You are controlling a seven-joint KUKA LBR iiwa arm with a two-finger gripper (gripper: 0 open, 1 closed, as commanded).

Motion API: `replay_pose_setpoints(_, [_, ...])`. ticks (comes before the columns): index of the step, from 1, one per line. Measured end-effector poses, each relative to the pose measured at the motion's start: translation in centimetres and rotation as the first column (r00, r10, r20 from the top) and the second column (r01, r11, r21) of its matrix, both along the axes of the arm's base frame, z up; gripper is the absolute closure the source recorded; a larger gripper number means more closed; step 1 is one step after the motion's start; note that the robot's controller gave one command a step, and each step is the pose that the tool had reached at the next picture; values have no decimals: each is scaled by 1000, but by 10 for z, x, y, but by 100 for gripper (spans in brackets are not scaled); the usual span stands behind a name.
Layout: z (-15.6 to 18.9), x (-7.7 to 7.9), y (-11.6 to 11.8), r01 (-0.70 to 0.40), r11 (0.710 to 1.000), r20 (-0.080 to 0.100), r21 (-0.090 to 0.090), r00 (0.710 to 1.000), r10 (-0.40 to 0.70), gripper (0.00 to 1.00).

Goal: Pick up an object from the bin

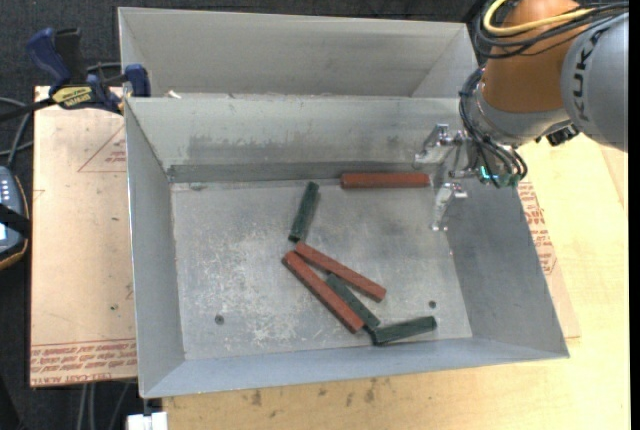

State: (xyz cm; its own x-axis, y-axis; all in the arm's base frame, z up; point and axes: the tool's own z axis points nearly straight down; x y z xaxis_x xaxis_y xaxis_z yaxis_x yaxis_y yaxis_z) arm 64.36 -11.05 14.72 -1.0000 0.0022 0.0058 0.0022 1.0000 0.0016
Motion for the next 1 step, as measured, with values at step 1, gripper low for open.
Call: replay_pose_setpoints(1, [4, 2, 0, -2, 1000, 8, -1, 1000, 2, 0])
